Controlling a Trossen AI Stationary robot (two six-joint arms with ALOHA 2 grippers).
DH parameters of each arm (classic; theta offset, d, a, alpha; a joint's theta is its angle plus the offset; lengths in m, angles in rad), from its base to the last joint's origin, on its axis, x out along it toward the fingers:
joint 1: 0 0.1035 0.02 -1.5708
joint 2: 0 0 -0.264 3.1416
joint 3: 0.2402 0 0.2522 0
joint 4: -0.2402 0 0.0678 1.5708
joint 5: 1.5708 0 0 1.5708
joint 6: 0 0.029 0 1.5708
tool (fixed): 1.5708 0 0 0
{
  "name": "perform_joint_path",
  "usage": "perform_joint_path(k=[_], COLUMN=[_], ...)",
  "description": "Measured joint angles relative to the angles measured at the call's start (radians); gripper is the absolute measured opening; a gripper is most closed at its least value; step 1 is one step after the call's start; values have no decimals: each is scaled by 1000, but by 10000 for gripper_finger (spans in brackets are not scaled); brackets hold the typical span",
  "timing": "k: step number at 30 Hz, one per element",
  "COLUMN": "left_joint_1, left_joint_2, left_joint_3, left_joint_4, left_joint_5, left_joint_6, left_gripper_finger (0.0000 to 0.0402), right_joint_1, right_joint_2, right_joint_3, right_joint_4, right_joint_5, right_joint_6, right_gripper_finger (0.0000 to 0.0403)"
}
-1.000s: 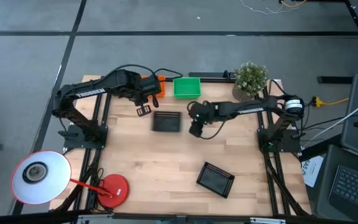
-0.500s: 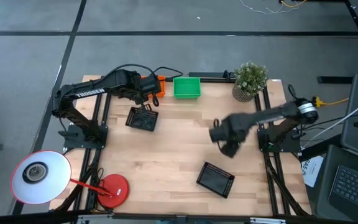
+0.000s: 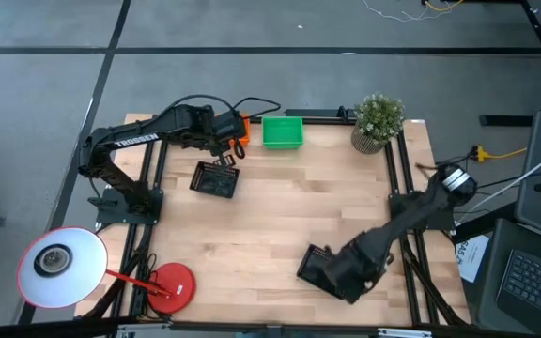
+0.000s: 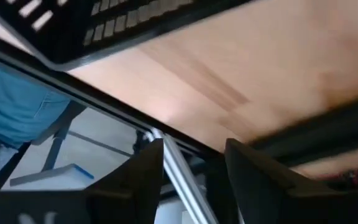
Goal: Stack baskets by color
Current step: Adjust the black bins, then stack the middle black bin on top of the top black bin
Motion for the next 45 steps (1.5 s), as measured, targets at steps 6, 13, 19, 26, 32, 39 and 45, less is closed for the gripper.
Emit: perform_joint_path(k=[6, 13, 19, 26, 32, 39, 45], left_joint_1=[0, 0, 0, 8, 32, 67, 84], left_joint_2=[0, 0, 0, 0, 1, 1, 1], left_joint_3=[0, 0, 0, 0, 0, 0, 0], left_joint_4=[4, 32, 7, -45, -94, -121, -105], left_joint_5=[0, 2, 13, 109, 112, 114, 114], left_joint_6=[-1, -1, 0, 5, 2, 7, 57], left_gripper_finger=[80, 80, 80, 80, 80, 80, 80], right_joint_1=[-9, -244, -324, -449, -590, -653, -568], right_joint_2=[115, 110, 81, 75, 26, -295, -689], right_joint_3=[0, 54, 130, 174, 172, -5, -355], right_joint_4=[160, 177, 36, -130, -312, -365, 37], right_joint_5=[263, 766, 869, 960, 963, 1053, 1002], right_joint_6=[10, -327, -630, -904, -1061, -937, -796], right_gripper_finger=[174, 174, 174, 174, 174, 174, 174])
